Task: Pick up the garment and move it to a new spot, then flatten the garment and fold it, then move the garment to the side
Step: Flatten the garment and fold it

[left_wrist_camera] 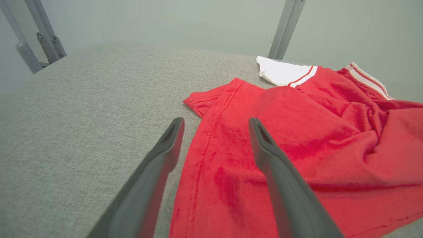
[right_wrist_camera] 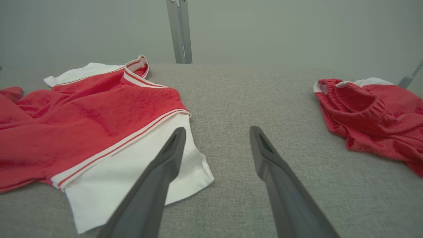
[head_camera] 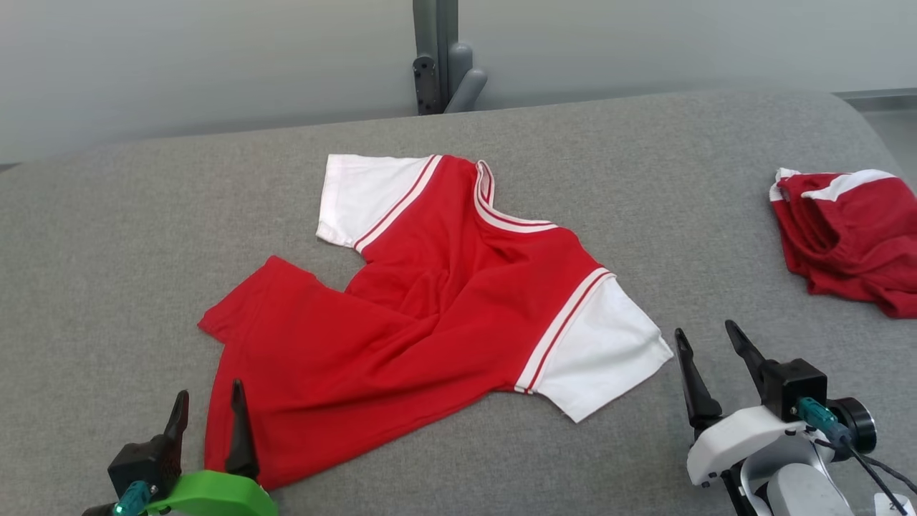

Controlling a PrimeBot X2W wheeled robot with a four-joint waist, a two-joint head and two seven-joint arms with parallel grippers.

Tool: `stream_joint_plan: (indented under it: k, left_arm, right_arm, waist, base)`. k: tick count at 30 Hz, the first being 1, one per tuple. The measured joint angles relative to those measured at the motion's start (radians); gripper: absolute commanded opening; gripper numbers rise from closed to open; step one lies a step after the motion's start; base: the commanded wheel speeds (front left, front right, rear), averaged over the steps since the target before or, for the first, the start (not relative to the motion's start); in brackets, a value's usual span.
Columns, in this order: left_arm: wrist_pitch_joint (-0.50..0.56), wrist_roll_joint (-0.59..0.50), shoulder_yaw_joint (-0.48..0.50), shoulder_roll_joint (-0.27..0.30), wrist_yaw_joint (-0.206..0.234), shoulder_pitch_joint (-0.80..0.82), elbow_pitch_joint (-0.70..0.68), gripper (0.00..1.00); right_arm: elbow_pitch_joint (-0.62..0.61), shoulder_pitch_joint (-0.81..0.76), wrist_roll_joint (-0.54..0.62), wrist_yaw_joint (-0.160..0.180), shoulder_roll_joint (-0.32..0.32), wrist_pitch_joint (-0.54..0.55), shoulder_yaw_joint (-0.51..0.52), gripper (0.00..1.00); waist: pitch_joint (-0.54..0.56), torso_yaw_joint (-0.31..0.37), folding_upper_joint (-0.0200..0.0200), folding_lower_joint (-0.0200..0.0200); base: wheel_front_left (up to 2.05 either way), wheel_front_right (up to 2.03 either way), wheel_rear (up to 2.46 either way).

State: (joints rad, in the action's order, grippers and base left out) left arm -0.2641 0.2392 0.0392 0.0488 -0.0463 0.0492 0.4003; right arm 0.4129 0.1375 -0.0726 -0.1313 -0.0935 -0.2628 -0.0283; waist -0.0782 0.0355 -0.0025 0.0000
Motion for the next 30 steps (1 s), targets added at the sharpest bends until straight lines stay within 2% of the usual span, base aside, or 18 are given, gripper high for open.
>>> stream_joint_plan:
  k: [11,30]
  left_arm:
    - [0.0,-0.066,0.053,0.0,0.012,-0.085,-0.042,1.0]
    - [0.0,-0.064,0.019,0.0,0.011,-0.125,-0.089,1.0]
  right_arm:
    - [-0.158,-0.066,0.007,0.0,0.033,0.0,0.017,1.0]
    - [-0.176,-0.097,0.002,0.0,0.043,0.0,0.015,1.0]
  waist:
    - [0.082,0.008,0.0,0.0]
    - [0.117,-0.026,0.0,0.0]
  base:
    - [0.0,0.0,0.0]
    - [0.0,0.0,0.0]
